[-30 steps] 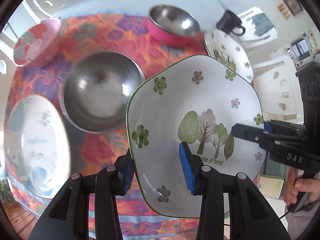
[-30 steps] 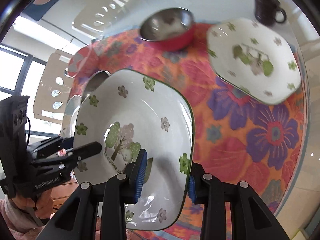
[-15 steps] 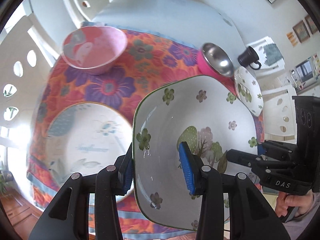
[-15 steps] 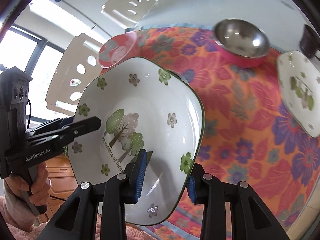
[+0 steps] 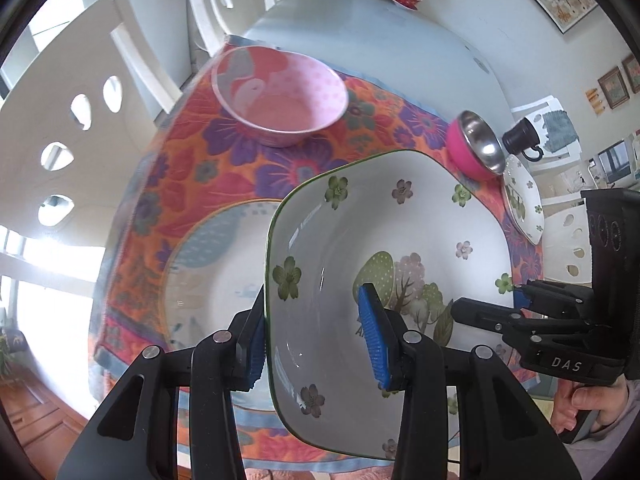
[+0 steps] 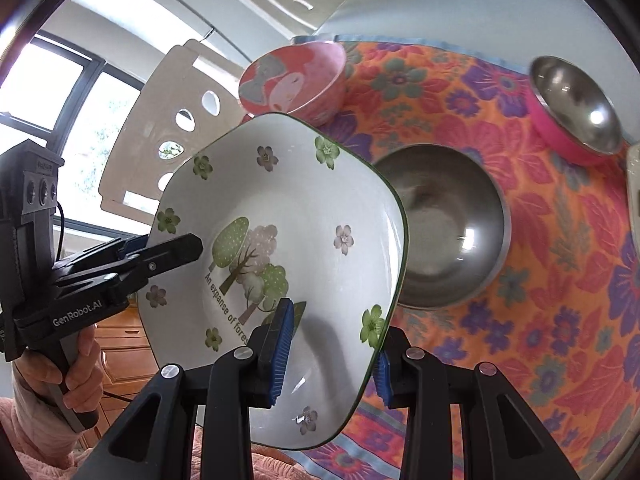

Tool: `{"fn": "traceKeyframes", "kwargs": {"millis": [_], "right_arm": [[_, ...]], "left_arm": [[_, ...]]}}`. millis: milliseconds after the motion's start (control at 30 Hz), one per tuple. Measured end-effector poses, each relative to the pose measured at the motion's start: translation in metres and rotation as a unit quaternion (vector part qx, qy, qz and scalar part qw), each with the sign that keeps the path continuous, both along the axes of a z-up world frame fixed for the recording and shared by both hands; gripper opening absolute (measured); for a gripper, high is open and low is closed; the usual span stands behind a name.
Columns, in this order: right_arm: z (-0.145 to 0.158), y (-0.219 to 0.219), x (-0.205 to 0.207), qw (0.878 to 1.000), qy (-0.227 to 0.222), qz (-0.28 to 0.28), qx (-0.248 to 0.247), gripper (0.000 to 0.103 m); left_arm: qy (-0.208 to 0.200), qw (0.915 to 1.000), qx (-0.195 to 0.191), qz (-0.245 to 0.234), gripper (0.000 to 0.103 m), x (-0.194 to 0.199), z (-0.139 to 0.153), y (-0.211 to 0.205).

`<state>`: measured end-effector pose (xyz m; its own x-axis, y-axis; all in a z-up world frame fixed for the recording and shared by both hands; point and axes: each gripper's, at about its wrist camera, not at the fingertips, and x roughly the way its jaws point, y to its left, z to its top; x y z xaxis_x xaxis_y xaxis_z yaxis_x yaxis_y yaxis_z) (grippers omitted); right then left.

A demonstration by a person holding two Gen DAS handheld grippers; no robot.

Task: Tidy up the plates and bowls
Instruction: 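Lower the forest plate onto the Sunflower plate with the left tool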

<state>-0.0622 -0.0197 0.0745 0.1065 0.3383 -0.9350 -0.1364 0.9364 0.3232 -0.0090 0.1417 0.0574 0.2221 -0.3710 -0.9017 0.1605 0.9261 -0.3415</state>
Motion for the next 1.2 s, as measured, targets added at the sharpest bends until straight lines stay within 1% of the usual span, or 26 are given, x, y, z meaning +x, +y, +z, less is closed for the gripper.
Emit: {"fn": "traceKeyframes", "kwargs": {"millis": [233,400,467,567,667,800,933,1067,1200], "right_arm": [[-0.017,0.037,0.005,1.0,0.014,0.012,0.01,0.035],[-0.031,0.055,0.008,0.999,0.027,0.018,0.006,0.035],[-0.039,0.059,0.008,0.999,0.032,0.019,0.004,0.035],[-0.052,0.067,0.009,0.999,0.042,0.021,-0.009,0.035],[-0.063,0.073,0.009,0.998,0.052,0.024,-0.011,0.035],[-0.077,0.079,0.01,0.997,0.065,0.023,-0.017,0.035],[-0.087,0.082,0.014,0.997,0.072,0.013,-0.02,0.035],[-0.093,0.08,0.02,0.997,0.075,-0.002,-0.025,0.035],[-0.097,0.076,0.024,0.996,0.078,-0.013,-0.031,0.035]], "left_arm": [[0.002,1.0,0.002,0.006,0.038,0.006,-0.008,0.036],[0.01,0.9999,0.005,0.006,0.038,0.007,-0.024,0.051],[0.018,0.9998,0.003,0.007,0.038,0.006,-0.034,0.056],[0.044,0.9989,-0.004,0.012,0.038,0.007,-0.053,0.062],[0.055,0.9984,0.005,0.011,0.038,0.005,-0.067,0.065],[0.066,0.9978,0.006,0.012,0.038,0.004,-0.079,0.07],[0.065,0.9978,0.011,0.006,0.038,0.007,-0.083,0.069],[0.073,0.9973,0.005,0.001,0.038,0.01,-0.088,0.068],[0.076,0.9971,0.01,-0.006,0.038,0.012,-0.092,0.063]]}}
